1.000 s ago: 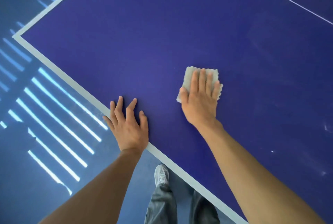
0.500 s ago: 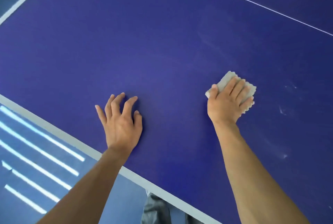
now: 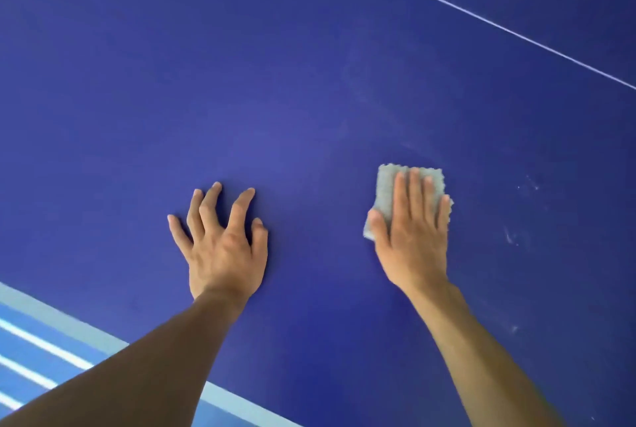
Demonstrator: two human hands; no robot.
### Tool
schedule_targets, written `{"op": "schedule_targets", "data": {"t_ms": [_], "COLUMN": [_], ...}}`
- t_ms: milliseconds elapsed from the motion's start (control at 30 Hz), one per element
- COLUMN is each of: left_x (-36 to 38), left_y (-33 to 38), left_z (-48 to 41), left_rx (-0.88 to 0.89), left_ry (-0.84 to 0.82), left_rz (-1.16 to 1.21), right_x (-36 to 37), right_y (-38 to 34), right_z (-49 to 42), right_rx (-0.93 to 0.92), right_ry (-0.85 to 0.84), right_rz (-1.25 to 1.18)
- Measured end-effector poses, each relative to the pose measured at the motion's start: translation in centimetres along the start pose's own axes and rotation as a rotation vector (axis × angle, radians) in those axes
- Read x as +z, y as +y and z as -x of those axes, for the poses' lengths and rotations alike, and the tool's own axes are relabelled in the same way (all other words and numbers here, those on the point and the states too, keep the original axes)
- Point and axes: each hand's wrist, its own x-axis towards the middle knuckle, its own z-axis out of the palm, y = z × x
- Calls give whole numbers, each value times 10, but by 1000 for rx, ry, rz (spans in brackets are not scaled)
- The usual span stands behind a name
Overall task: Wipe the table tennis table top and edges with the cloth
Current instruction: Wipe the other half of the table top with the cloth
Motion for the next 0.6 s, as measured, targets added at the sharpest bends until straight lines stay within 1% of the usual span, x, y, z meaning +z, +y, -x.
{"op": "schedule_targets", "data": {"t_ms": [133, 200, 233, 267, 300, 400, 467, 500, 533, 567, 600], "left_x": [-1, 0, 1, 2, 2, 2, 3, 4, 5, 6, 6], "left_y": [-1, -1, 0, 0, 0, 2, 0, -1, -2, -2, -2], "left_z": [-2, -3, -3, -4, -5, -5, -5, -5, -5, -5, -6], "left_rx": [3, 1, 0, -1, -1, 2, 0, 1, 3, 6, 7], "left_ry": [-13, -9, -6, -3, -2, -10, -8, -6, -4, -3, -3], "left_rz": [-14, -23, -27, -28, -28, -47, -65, -72, -78, -84, -89], "right_x": [-21, -32, -34, -34, -32, -22, -15, -13, -12, -14, -17], "right_y": [8, -3, -13, -27, -42, -80, -82, -74, -61, -45, -30], "right_z": [-114, -170, -190, -204, -211, -188, -153, -137, -127, -125, -129], "right_rx": [339, 447, 459, 428, 352, -17, -244, -319, -355, -351, -308], "right_ry": [17, 0, -7, -7, -1, 30, 31, 23, 10, 1, 0], "right_rz": [-87, -155, -169, -163, -146, -66, -3, 7, 2, -9, -21]}}
